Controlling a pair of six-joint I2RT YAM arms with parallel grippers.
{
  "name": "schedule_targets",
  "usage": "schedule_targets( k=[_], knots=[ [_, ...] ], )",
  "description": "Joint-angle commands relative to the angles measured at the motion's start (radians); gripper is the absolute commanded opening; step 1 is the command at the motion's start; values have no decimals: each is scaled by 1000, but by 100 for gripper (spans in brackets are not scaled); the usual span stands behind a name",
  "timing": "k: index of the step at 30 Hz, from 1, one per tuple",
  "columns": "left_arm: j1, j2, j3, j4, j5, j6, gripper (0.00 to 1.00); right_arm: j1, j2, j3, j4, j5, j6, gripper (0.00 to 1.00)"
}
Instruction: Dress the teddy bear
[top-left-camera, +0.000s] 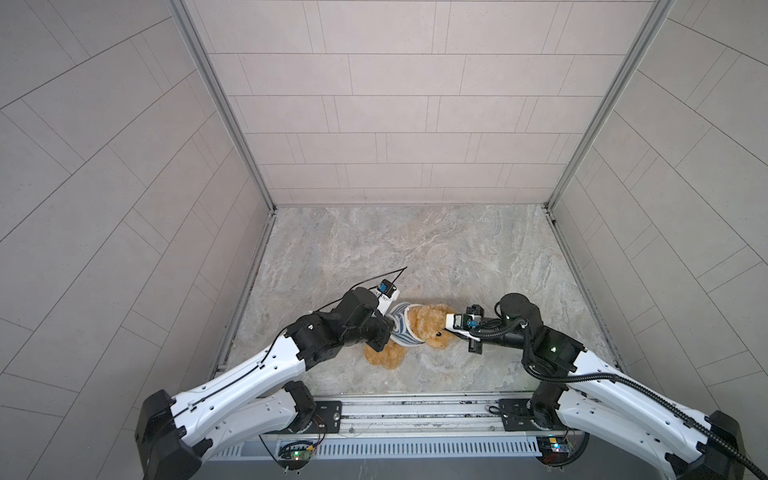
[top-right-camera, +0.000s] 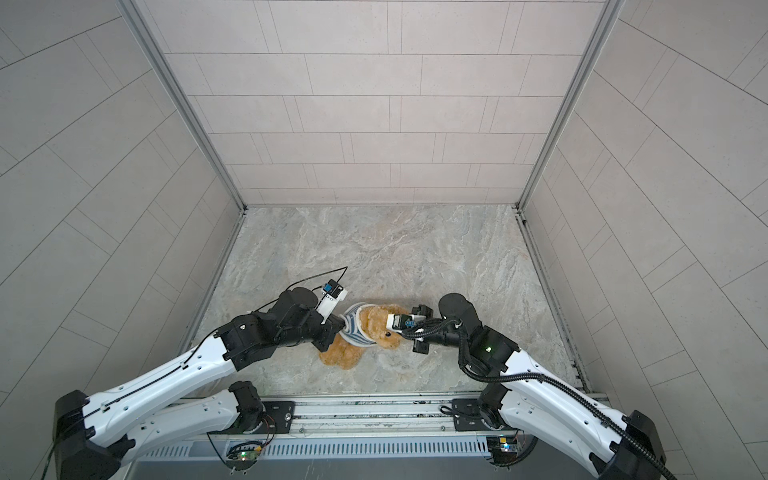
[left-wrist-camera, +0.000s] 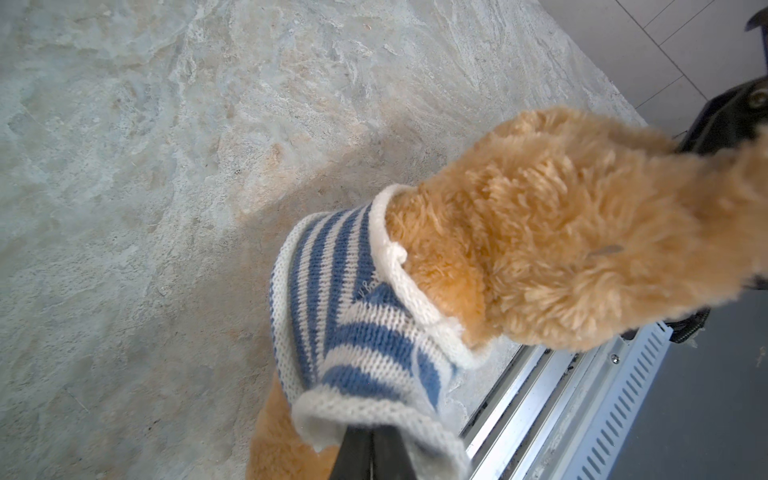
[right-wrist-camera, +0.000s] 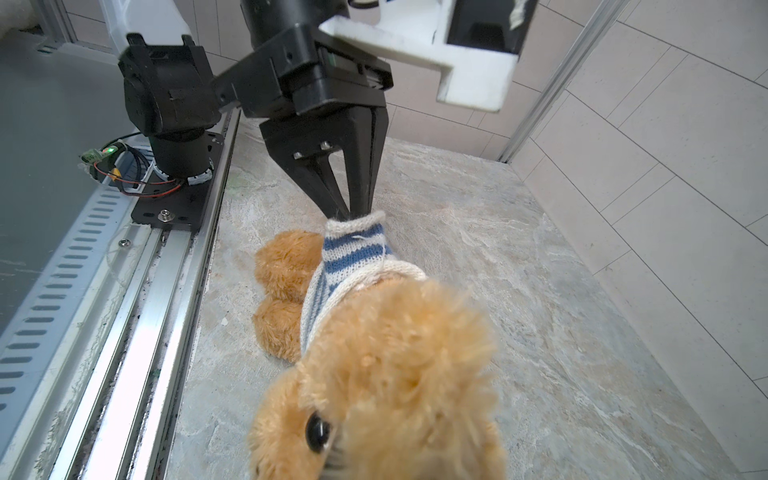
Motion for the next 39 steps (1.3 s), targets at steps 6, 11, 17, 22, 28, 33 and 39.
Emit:
schedule_targets(
  k=[6,11,17,22,28,33,39],
  knots=[
    [-45,-4,22,13,-115,71,15,22,-37,-13,30,-53,-47,0],
    [-45,-62,13,27,-133,58,9,29,-48,-22,38,-52,-51,0],
    [-45,-44,11,35,-112,53,7,32,-43,-17,35,-47,-54,0],
    [-45,-27,-8,37,-90,31,6,36,-65,-25,33,-28,-53,0],
    [-69,-36,-46,36,-77,6,8,36,-78,-32,45,5,-57,0],
    [-113,-36,-66,53,-78,-7,14,36,-69,-27,46,18,-44,0],
    [-137,-50,-85,91,-65,-8,30,36,-66,-29,55,11,-27,0]
  ],
)
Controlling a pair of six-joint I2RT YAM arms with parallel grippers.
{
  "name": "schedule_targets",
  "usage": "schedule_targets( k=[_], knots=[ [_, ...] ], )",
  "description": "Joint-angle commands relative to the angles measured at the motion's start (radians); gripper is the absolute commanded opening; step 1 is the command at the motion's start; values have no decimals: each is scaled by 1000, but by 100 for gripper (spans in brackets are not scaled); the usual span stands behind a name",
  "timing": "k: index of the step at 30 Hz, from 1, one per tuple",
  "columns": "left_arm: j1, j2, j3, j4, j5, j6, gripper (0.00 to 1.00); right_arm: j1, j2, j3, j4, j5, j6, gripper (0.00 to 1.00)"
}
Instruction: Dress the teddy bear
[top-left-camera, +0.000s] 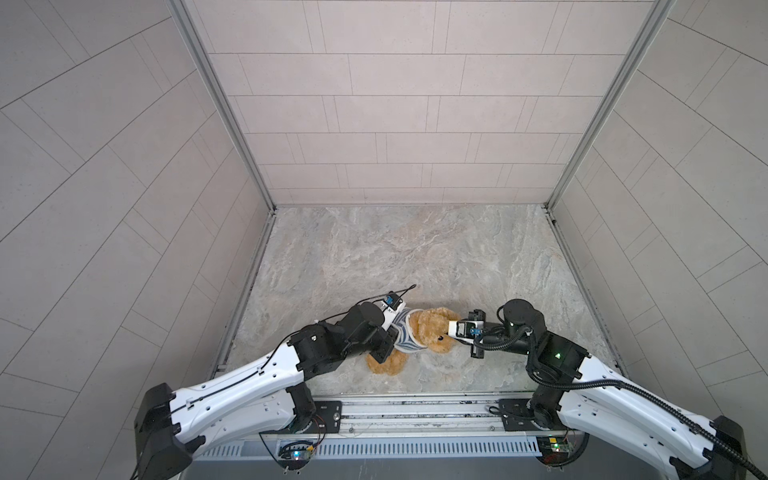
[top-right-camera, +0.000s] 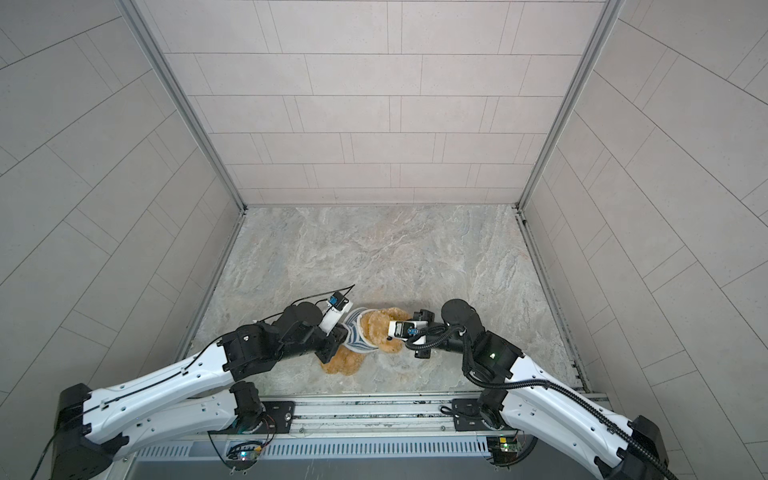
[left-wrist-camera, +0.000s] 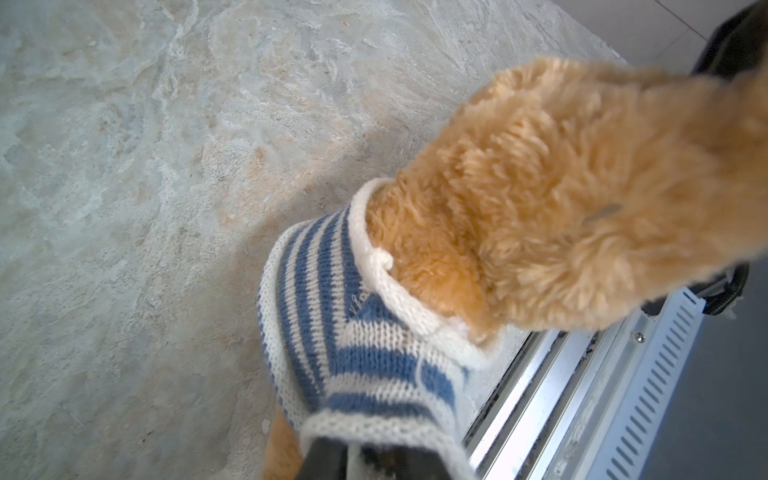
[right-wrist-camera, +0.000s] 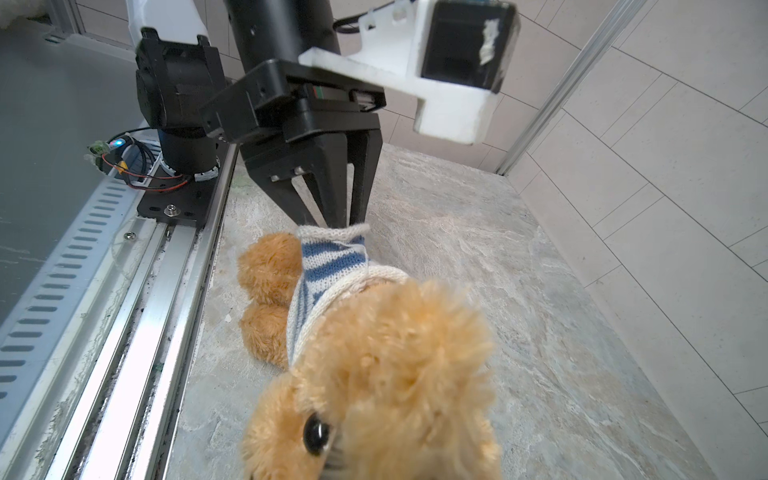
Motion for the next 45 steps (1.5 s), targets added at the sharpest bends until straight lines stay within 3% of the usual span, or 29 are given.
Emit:
schedule_targets(
  k=[1,8,13,26,29,31,35,41,45],
  knots=[
    [-19,-11,-16,42,24,-1,32,7,-9,3,55,-19,-8,0],
    [-48,32,4,76,20,14,37,7,-17,-1,60,-33,-5,0],
    [-49,64,23,49,-77,4,36,7,-27,-4,59,-34,-4,0],
    [-49,111,57,46,-116,-11,9,8,-29,-4,69,-26,4,0],
    [-49,107,56,58,-100,-30,2,8,-21,2,75,29,34,0],
    [-45,104,56,73,-85,-54,0,6,-4,14,93,128,105,0],
    [-15,108,44,136,-34,-143,0,-28,104,111,54,284,237,17],
    [154,98,-61,294,81,-370,0,-67,350,283,-18,247,310,29],
    [241,67,-109,313,105,-433,0,-65,369,299,-8,253,360,39]
  ],
)
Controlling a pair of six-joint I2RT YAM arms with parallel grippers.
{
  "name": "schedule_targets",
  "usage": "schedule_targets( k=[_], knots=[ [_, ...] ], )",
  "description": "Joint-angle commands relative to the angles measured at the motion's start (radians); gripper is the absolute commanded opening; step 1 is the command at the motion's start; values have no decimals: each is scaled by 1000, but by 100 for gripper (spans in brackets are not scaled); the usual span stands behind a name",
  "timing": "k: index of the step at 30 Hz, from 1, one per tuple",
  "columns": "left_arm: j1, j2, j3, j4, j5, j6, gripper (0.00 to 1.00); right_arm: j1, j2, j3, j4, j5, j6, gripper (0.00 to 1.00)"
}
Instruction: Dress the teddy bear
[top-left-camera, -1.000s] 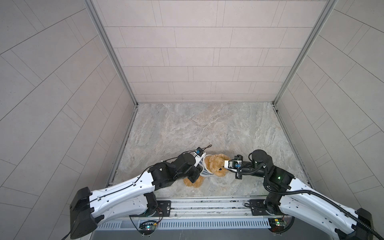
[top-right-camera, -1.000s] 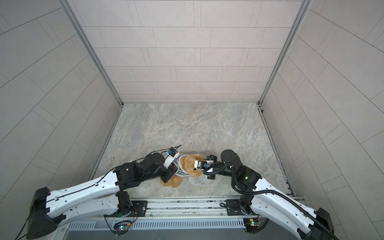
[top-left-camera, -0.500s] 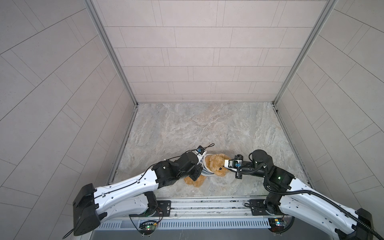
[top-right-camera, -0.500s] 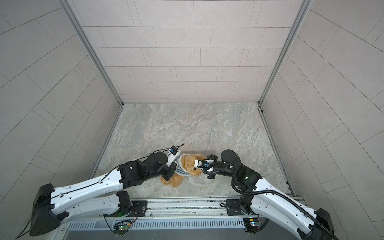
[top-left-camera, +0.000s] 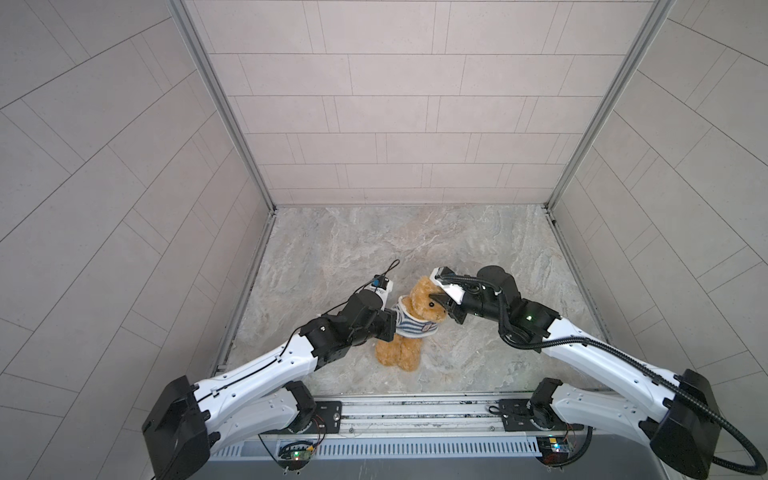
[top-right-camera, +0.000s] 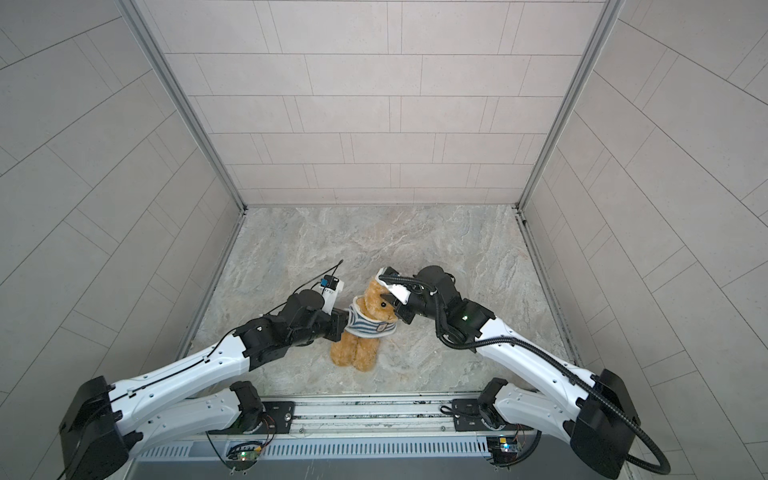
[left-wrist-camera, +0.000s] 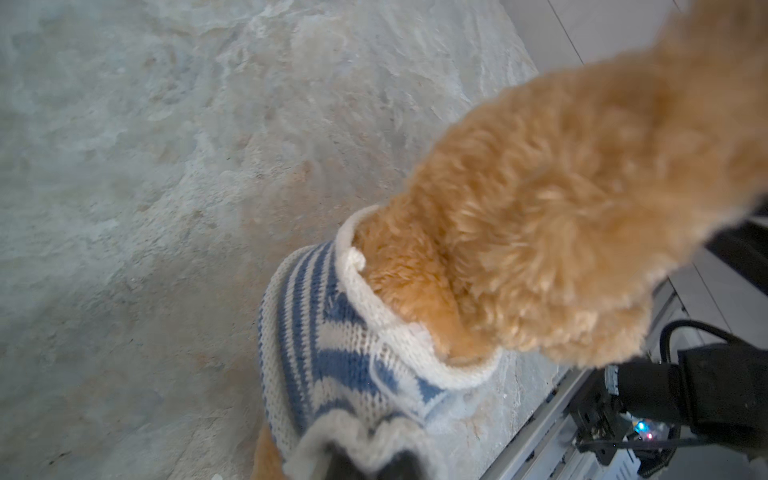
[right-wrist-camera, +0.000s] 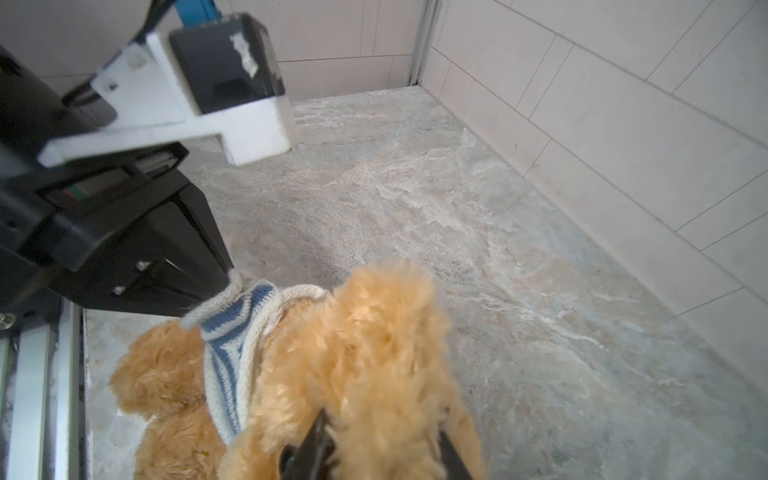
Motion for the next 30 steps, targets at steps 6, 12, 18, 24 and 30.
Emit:
schedule_targets(
  k=[6,12,18,24,30],
  knots=[
    [123,-53,-95,125,103,-168,0,30,-73,-6,-49,105,99,71],
    [190,-43,-168,260,168,-292,0,184,-101,-75,19,187,190,75],
    [188,-43,-194,356,215,-381,0,322,69,-131,219,203,278,77],
    [130,-89,-196,361,195,-433,0,339,194,-177,387,230,367,78],
    [85,-73,-232,439,184,-481,0,340,317,-176,500,255,405,77]
  ],
)
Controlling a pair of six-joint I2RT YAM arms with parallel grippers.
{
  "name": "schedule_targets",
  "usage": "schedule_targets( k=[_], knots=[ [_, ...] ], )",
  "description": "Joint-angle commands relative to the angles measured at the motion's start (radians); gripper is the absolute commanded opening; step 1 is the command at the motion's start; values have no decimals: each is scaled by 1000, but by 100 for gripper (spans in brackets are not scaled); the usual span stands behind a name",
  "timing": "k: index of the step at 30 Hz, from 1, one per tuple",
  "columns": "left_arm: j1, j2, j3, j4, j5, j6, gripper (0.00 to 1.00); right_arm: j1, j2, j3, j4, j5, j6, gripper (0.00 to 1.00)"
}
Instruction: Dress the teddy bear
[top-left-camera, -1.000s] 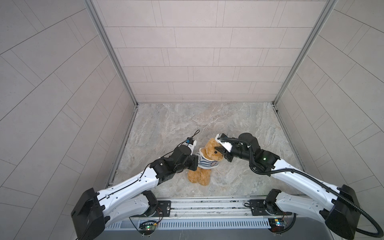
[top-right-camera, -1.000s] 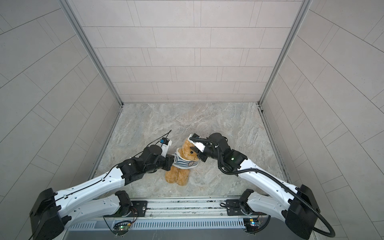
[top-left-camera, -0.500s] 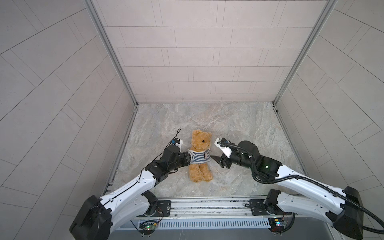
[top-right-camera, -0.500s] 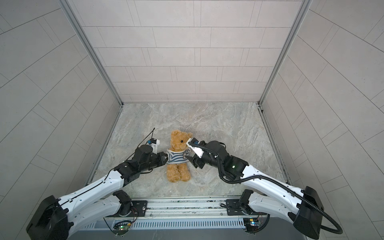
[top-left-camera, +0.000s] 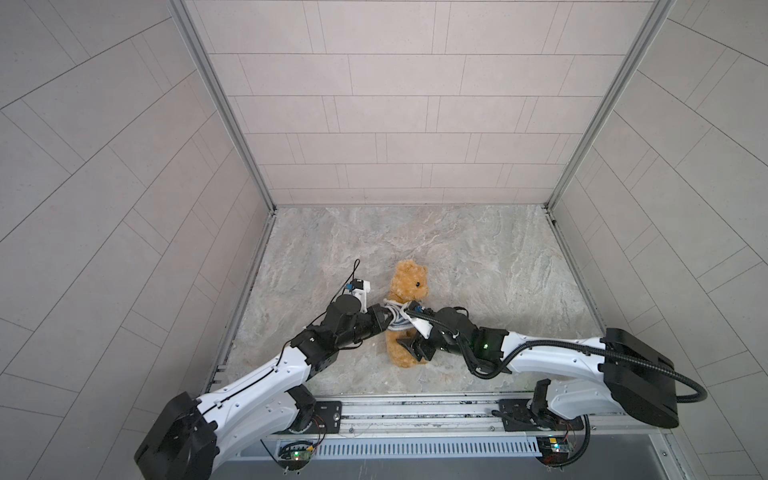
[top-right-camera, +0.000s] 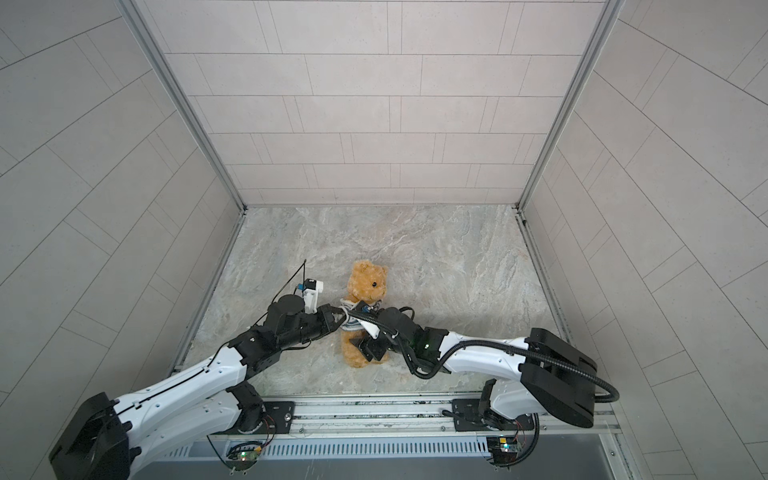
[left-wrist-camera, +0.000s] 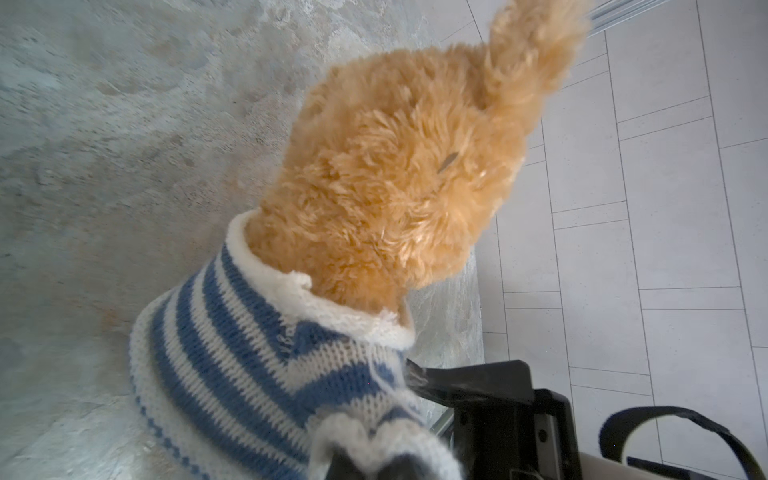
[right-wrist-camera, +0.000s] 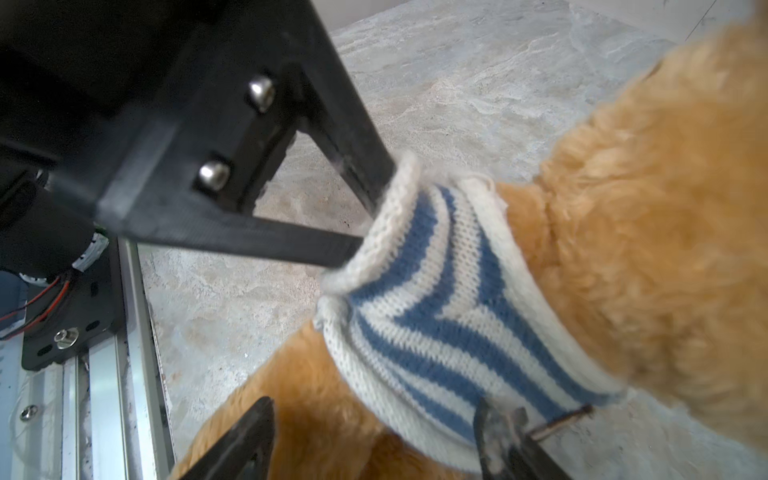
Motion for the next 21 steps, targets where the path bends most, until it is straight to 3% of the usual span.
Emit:
schedule_targets(
  k=[1,4,6,7,9,14,15,21],
  knots=[
    [-25,-2,-26,98,-7,-44,0,4,40,0,112,45,50,76],
    [-35,-4,-35,102,-16,-48,0,4,71,-1,137,61,57,75],
    [-36,-5,-37,103,-16,-49,0,2,92,-2,129,86,49,68],
    [-35,-5,-37,105,-13,-49,0,1,96,-7,130,98,48,62],
    [-35,-6,-34,104,-8,-47,0,-9,97,-24,141,115,50,39],
    [-36,-18,-22,64,-11,-28,0,-64,73,-51,105,119,37,4],
    [-36,-22,-20,58,-12,-25,0,-79,58,-59,93,121,31,0],
    [-34,-20,-23,59,-8,-24,0,-140,-41,-100,10,172,-10,0]
  ],
)
